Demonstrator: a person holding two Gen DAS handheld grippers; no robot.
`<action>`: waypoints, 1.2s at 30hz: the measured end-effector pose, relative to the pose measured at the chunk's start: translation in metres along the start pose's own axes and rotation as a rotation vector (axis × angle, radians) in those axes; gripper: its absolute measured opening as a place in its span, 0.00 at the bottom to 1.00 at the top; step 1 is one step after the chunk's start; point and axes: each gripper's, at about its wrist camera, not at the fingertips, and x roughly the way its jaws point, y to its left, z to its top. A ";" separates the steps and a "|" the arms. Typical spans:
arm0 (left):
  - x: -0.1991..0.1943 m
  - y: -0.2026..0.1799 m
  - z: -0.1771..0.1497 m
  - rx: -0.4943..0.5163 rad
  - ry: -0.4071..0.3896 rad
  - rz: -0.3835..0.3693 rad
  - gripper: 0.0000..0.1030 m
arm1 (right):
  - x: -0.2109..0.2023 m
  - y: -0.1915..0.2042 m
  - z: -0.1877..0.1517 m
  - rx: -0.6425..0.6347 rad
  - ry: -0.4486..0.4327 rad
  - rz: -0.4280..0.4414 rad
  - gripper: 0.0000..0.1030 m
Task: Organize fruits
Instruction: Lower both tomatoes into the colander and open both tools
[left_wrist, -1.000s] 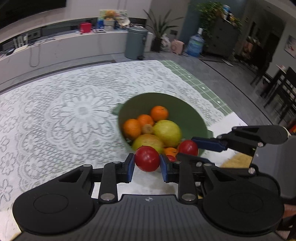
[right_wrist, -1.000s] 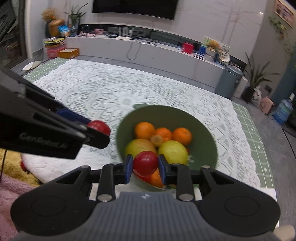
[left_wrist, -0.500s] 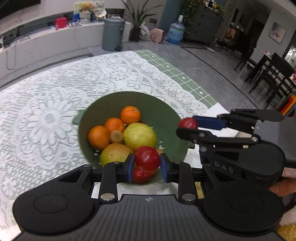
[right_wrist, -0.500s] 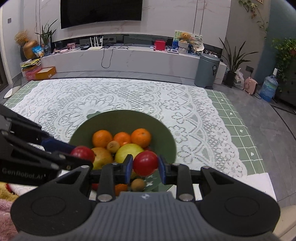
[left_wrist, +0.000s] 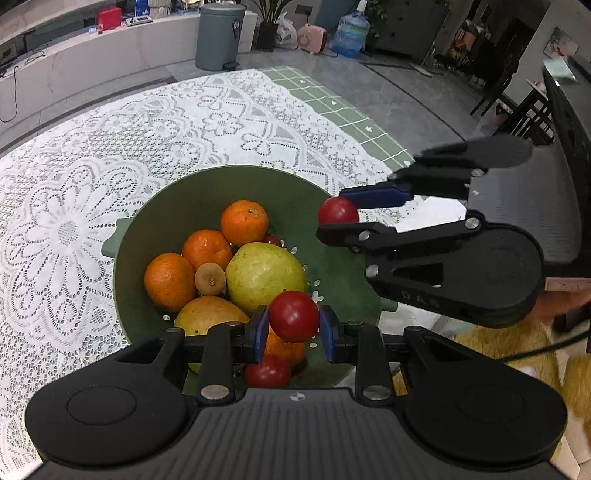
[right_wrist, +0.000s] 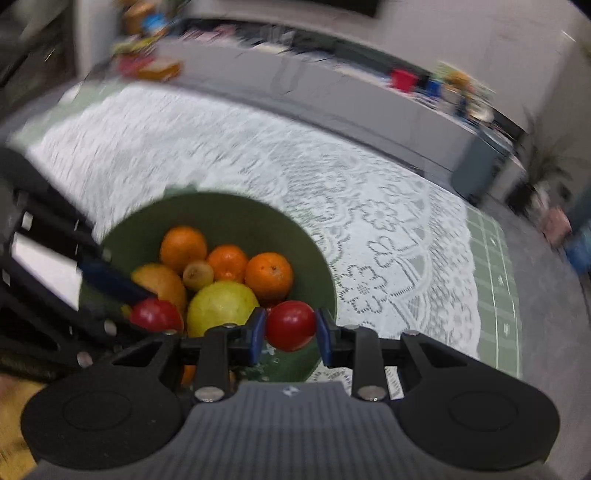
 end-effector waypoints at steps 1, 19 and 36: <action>0.002 0.000 0.001 -0.003 0.005 0.001 0.31 | 0.003 0.000 0.001 -0.038 0.015 0.023 0.26; 0.019 0.005 0.005 -0.061 0.042 -0.022 0.31 | 0.043 0.008 0.001 -0.392 0.158 0.140 0.26; 0.036 0.013 0.000 -0.133 0.052 -0.088 0.31 | -0.007 -0.018 -0.008 -0.046 -0.006 0.079 0.38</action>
